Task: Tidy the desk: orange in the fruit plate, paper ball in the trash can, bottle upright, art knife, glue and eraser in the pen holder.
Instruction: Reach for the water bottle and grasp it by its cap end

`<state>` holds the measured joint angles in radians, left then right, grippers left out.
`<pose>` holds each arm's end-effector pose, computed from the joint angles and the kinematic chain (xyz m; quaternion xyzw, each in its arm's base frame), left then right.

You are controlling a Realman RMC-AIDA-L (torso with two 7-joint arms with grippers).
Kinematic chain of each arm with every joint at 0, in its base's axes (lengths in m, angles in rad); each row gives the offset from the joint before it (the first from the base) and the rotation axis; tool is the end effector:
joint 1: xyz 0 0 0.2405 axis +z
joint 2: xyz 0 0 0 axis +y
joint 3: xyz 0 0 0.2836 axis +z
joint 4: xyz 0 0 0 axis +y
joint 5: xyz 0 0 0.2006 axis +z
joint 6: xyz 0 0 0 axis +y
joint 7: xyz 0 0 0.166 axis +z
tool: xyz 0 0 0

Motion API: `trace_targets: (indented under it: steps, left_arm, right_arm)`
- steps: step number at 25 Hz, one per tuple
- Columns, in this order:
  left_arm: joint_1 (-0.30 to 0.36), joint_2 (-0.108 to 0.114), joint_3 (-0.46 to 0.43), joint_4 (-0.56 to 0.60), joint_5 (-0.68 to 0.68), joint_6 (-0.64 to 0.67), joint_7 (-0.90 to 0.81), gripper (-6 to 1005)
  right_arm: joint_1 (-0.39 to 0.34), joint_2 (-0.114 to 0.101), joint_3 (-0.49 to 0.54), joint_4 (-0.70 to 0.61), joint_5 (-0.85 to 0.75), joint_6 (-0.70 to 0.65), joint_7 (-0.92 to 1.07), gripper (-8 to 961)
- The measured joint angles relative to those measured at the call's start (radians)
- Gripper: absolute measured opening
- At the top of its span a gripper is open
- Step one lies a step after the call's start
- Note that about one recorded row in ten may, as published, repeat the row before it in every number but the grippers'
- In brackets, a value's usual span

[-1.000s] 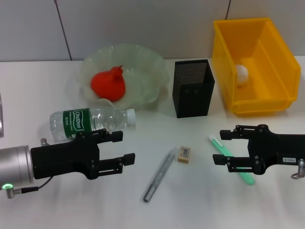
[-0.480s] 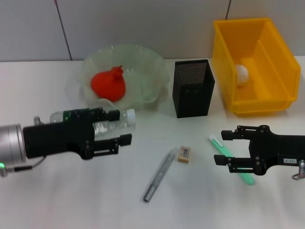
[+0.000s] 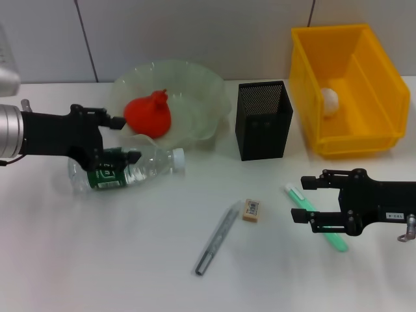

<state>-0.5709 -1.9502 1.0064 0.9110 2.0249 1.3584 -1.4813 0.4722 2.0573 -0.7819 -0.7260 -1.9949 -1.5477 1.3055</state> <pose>-0.2566 0.4006 0.0175 -0.9738 -0.0837 -0.0643 0.2014 0.2840 0.3325 -0.0259 -0.9577 0.1618 0.1934 0.1388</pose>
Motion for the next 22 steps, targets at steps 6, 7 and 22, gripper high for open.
trace_targets:
  steps: [6, 7, 22]
  left_arm:
    - [-0.053, -0.015, -0.005, 0.017, 0.169, -0.010, -0.048, 740]
    - [-0.067, -0.026, -0.005, 0.027, 0.220, -0.019, -0.058, 740]
    - [-0.123, -0.108, -0.015, 0.065, 0.503, -0.108, -0.079, 738]
  right_arm:
    - [0.002, 0.000, 0.001, -0.002, 0.000, 0.001, 0.003, 717]
    - [0.002, 0.000, 0.001, -0.002, 0.000, 0.001, 0.003, 717]
    - [0.002, 0.001, 0.001, -0.005, 0.005, 0.014, 0.015, 715]
